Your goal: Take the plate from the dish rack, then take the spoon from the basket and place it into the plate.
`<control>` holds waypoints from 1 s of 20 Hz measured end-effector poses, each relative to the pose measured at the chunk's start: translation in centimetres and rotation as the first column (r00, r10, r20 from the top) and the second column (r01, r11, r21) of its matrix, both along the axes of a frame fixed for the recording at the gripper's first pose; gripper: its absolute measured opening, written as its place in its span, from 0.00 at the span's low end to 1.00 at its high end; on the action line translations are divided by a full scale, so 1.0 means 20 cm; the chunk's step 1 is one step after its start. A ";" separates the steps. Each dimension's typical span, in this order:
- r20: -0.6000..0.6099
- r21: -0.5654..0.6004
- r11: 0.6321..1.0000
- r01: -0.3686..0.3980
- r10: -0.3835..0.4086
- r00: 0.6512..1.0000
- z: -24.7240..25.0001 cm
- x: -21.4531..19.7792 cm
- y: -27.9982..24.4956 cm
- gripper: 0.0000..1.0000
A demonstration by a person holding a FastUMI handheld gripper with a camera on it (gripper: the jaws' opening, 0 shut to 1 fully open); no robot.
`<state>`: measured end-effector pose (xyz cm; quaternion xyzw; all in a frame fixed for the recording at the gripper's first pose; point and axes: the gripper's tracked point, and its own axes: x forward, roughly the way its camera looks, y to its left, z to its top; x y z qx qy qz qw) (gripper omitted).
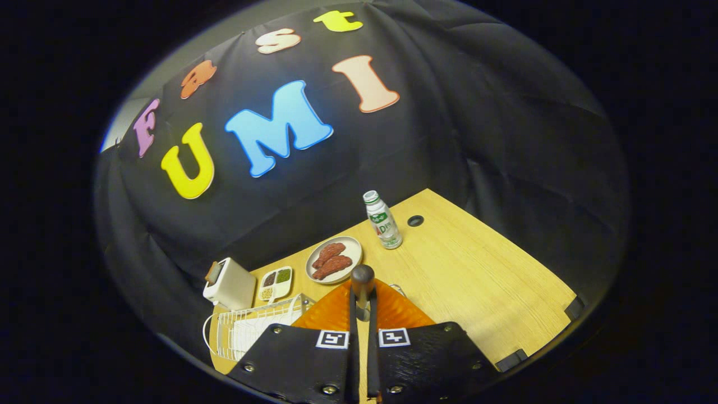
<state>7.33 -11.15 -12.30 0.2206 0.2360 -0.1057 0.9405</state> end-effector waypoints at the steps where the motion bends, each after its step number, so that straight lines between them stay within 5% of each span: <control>1: 0.006 -0.005 0.999 -0.031 0.031 0.999 0.03 -0.01 0.07 0.05; 8: -0.001 -0.004 0.964 -0.265 0.265 0.964 0.06 -0.16 0.59 0.05; 20: -0.150 -0.017 0.827 -0.561 0.553 0.819 -0.32 -0.49 1.30 0.05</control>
